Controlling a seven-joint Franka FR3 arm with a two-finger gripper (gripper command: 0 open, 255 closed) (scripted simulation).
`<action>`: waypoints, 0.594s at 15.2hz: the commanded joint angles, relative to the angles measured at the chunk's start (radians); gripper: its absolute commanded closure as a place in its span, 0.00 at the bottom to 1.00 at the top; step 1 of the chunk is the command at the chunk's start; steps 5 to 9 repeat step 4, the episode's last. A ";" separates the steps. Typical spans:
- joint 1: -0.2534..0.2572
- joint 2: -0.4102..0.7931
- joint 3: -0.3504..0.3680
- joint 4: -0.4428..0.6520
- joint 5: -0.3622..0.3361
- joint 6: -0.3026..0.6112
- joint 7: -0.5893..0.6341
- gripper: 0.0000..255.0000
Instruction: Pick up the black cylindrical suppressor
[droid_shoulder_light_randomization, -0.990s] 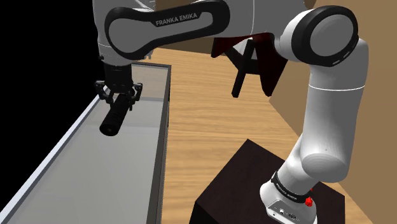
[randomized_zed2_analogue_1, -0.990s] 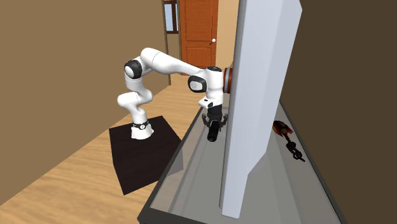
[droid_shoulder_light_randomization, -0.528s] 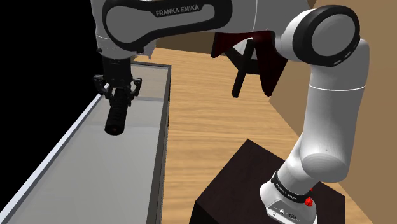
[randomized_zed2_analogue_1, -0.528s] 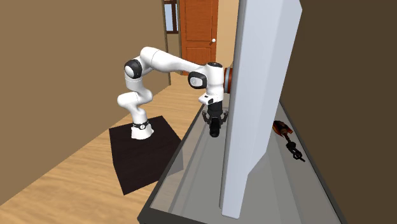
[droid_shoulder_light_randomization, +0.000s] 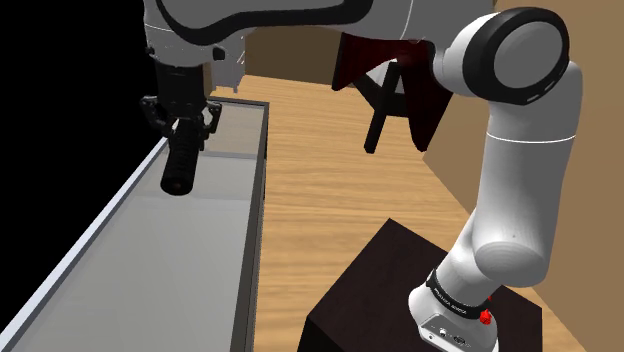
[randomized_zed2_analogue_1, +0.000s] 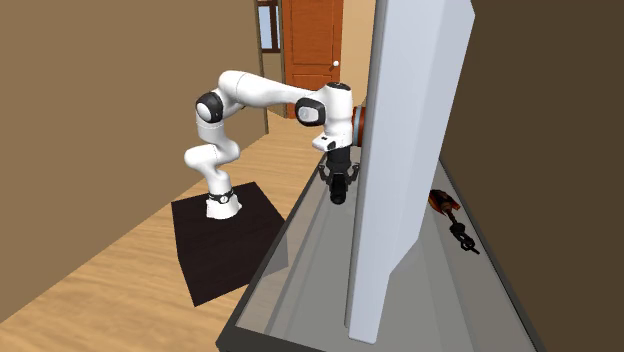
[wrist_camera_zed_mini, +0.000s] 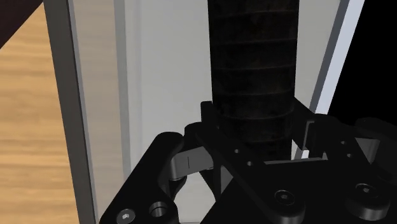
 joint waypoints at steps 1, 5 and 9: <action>0.004 0.003 0.001 0.031 -0.001 -0.028 0.000 1.00; 0.006 0.004 0.001 0.048 -0.001 -0.044 0.000 1.00; 0.006 0.004 0.001 0.048 -0.001 -0.044 0.000 1.00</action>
